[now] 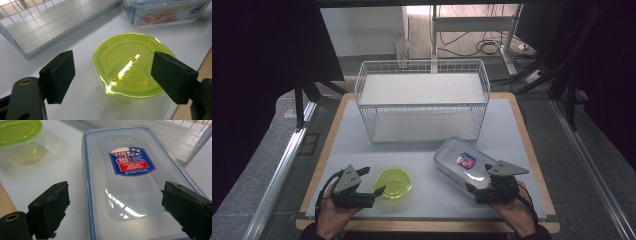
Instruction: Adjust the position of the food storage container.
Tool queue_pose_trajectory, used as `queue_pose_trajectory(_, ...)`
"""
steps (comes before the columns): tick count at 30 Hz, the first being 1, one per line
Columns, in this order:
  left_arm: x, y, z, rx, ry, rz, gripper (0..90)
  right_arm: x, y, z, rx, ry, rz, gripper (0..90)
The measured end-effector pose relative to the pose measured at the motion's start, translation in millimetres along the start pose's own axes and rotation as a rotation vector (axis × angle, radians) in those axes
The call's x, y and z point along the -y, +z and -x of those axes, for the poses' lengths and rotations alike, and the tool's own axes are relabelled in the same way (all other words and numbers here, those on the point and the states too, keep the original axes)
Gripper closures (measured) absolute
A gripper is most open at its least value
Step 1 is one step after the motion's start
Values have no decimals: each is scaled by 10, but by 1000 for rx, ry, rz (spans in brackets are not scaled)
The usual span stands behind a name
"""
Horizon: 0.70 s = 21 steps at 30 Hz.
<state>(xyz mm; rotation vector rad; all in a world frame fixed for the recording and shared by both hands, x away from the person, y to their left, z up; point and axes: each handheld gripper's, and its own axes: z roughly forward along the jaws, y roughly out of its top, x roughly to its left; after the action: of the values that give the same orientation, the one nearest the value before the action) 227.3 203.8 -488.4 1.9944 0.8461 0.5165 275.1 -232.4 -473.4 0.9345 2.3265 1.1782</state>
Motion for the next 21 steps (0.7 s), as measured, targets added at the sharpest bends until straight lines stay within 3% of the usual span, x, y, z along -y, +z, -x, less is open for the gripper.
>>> queue_pose_trajectory(5, -20, -12, 6, 4, -1, 0, 279, 1, 5, -2, 0, 2, -4, 87)
queue_pose_trajectory(13, -112, 2, 100, 84, -19, 5, 551, -6, -9, -11, 7, -18, 1, 90)
queue_pose_trajectory(21, -211, 106, 267, 145, 30, -11, 810, -2, 1, -17, 24, -41, -20, 92)
